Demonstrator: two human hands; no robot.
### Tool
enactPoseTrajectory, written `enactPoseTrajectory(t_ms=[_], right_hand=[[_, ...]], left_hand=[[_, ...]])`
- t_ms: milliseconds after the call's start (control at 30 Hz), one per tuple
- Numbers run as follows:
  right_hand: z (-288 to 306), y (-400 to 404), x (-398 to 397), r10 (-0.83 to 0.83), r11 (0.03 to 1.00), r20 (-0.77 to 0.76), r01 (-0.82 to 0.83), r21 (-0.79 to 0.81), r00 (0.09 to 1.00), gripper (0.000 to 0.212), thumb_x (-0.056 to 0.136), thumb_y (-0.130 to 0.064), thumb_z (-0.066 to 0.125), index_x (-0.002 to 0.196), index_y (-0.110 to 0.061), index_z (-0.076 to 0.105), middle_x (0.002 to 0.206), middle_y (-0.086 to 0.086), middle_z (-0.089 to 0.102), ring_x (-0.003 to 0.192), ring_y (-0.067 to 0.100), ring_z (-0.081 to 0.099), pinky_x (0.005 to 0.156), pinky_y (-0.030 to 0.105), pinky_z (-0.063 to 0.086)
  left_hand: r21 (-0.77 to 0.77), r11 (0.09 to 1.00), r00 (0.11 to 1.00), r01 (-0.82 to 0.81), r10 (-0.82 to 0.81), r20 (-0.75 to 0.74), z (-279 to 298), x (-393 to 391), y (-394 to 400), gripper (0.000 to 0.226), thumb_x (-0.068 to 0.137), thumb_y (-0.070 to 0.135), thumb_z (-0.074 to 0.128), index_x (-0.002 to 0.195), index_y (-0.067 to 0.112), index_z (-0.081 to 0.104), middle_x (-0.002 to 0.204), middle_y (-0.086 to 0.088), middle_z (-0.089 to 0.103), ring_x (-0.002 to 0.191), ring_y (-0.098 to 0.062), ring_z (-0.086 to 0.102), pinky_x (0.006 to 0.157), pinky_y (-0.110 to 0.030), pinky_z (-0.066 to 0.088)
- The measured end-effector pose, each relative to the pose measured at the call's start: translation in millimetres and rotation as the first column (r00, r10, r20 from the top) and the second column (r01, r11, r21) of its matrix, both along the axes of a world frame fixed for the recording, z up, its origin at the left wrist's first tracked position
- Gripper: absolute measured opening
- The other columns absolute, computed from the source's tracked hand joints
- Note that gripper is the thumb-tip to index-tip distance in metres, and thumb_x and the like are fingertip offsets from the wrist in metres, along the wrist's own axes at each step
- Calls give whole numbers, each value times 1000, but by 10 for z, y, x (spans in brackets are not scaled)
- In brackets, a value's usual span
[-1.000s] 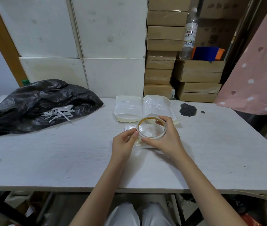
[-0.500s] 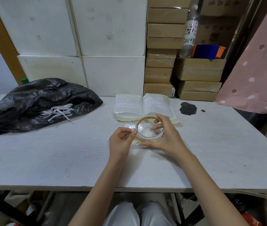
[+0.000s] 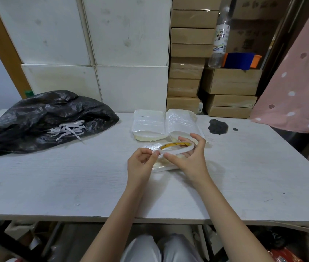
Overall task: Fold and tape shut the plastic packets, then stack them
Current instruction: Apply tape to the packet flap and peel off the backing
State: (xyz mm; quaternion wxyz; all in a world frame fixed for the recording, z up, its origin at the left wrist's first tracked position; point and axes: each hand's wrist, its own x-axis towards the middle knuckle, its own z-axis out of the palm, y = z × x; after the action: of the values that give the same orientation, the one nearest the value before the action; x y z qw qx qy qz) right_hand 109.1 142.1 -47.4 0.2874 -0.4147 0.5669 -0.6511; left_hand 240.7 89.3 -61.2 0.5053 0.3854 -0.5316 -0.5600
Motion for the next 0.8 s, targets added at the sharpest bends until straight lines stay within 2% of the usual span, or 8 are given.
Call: enactPoseTrajectory(t_ms=[167, 233, 367, 467, 533, 633, 700, 800], right_hand=[[-91, -61, 80, -51, 999, 125, 49, 19, 991, 95, 38, -35, 94, 117, -26, 42, 126, 3, 50, 122, 17, 50, 106, 43, 41], [-70, -52, 95, -47, 999, 126, 44, 22, 991, 91, 39, -40, 93, 116, -29, 46, 125, 5, 53, 121, 18, 51, 105, 43, 42], [-15, -22, 115, -29, 1000, 47, 29, -2, 998, 83, 63, -15, 85, 126, -30, 32, 118, 1, 51, 112, 13, 57, 93, 24, 49], [-10, -51, 175, -124, 992, -5, 123, -32, 992, 89, 66, -5, 82, 129, -20, 21, 106, -9, 46, 97, 3, 56, 77, 5, 44], [-10, -80, 194, -178, 984, 3, 178, -30, 984, 87, 66, -4, 82, 128, -15, 22, 103, -12, 43, 94, -3, 50, 73, -1, 40], [-43, -95, 217, -205, 979, 15, 205, -15, 979, 79, 67, -10, 83, 125, -13, 29, 100, -10, 50, 94, 6, 55, 78, 9, 45], [-79, -83, 244, -194, 981, -7, 194, -24, 981, 80, 69, -11, 81, 125, -17, 24, 98, -9, 53, 95, 10, 58, 84, 21, 47], [-107, -67, 271, -197, 980, -18, 196, -33, 980, 84, 71, -8, 78, 128, -17, 17, 87, -6, 56, 90, 10, 61, 88, 28, 49]], left_hand=[[-7, 1000, 1000, 11, -11, 9, 9, 4, 6, 13, 83, 12, 69, 83, 5, 58, 81, -12, 71, 73, -10, 66, 66, -13, 47], [-6, 1000, 1000, 14, -14, 8, 10, 4, 4, 14, 83, 13, 69, 82, 6, 58, 80, -11, 72, 73, -9, 66, 65, -11, 47], [4, 1000, 999, 28, -28, 18, 28, 0, -1, 14, 84, 14, 68, 79, 8, 56, 75, -10, 69, 69, -11, 62, 64, -14, 43], [21, 998, 997, 56, -57, 50, 41, 6, -17, 13, 84, 12, 68, 80, 4, 57, 77, -14, 68, 72, -14, 61, 65, -15, 43], [30, 996, 995, 83, -85, 56, 58, 37, -22, 14, 83, 10, 67, 82, 0, 59, 80, -14, 69, 74, -14, 62, 68, -16, 44], [78, 988, 990, 132, -135, 41, 89, 112, -56, 10, 84, 11, 66, 79, 5, 60, 72, 0, 69, 69, -6, 63, 68, -14, 46], [125, 979, 985, 162, -168, 37, 101, 168, -99, 11, 86, 14, 64, 77, 8, 62, 69, 5, 67, 71, -9, 62, 73, -21, 45], [122, 980, 985, 155, -163, 56, 95, 219, -114, 16, 87, 16, 63, 87, 2, 68, 89, -4, 70, 90, -18, 64, 85, -26, 44]])
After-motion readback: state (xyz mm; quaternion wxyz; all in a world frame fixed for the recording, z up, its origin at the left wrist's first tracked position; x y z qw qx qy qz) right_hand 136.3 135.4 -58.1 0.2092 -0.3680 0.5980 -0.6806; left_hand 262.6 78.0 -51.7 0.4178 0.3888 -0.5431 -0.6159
